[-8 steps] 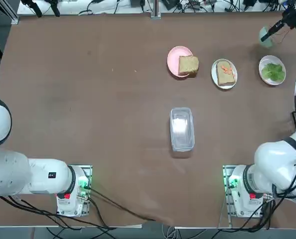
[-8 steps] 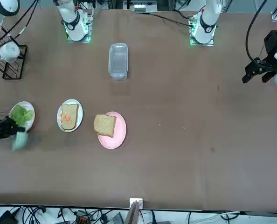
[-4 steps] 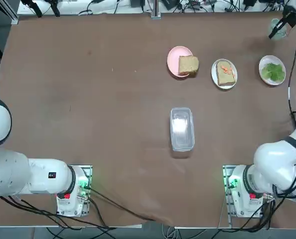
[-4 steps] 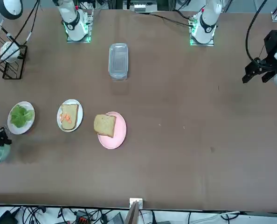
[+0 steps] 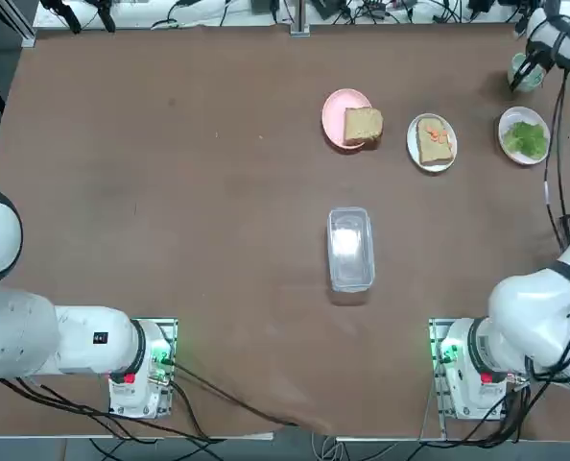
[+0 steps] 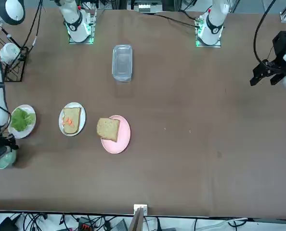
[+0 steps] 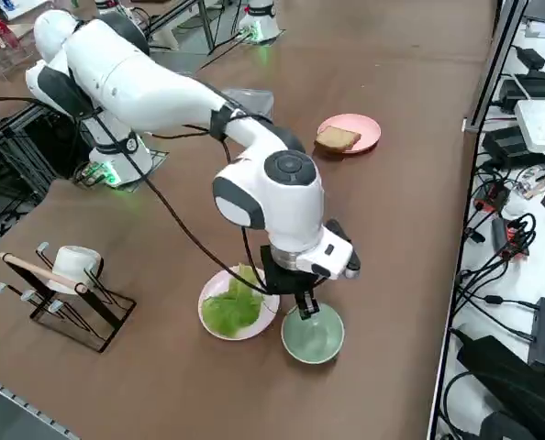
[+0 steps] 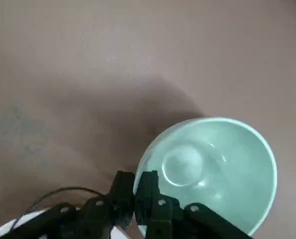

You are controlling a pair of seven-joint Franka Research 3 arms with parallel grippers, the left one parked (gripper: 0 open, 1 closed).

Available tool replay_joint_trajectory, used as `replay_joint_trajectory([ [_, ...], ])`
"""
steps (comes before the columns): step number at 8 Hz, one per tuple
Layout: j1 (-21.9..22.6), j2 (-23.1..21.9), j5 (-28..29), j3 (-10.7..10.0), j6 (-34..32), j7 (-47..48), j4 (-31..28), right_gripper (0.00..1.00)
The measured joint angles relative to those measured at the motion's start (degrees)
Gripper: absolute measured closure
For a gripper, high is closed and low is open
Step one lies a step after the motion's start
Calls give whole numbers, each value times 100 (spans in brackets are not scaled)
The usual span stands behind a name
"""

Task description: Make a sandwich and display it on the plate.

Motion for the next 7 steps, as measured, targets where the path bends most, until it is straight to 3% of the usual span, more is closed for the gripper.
replay_joint_trajectory([
  [6, 124, -26, -117, 4, 66, 75, -126, 94],
  [7, 164, -25, -117, 10, 65, 79, -162, 81],
])
